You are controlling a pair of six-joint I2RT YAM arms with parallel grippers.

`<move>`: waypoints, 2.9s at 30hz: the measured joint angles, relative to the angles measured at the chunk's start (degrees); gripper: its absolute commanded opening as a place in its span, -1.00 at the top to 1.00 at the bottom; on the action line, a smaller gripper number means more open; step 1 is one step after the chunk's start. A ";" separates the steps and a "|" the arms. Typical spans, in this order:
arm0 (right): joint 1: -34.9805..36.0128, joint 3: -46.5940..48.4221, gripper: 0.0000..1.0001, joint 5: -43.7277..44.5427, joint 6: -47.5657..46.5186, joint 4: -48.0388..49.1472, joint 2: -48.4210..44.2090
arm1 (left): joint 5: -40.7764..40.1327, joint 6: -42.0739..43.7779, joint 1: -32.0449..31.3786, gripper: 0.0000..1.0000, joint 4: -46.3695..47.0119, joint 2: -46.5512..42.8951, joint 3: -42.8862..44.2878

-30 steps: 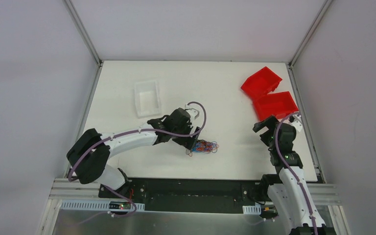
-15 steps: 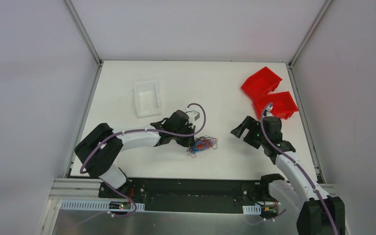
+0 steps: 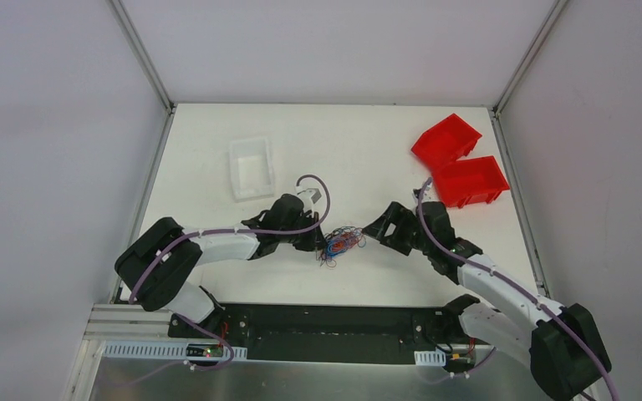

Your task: Untangle the cables

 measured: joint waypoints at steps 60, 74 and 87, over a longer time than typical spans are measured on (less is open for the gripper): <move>13.46 3.91 1.00 27.78 9.99 -6.34 7.52 | 6.86 4.66 10.10 1.00 -15.98 2.95 10.80; -8.24 4.09 1.00 30.73 0.70 -21.97 -9.57 | -5.01 1.77 14.34 1.00 -21.55 -14.64 1.73; -12.02 6.49 1.00 35.43 0.04 -27.45 -10.80 | -19.65 -1.11 17.49 1.00 -30.84 -26.73 -0.52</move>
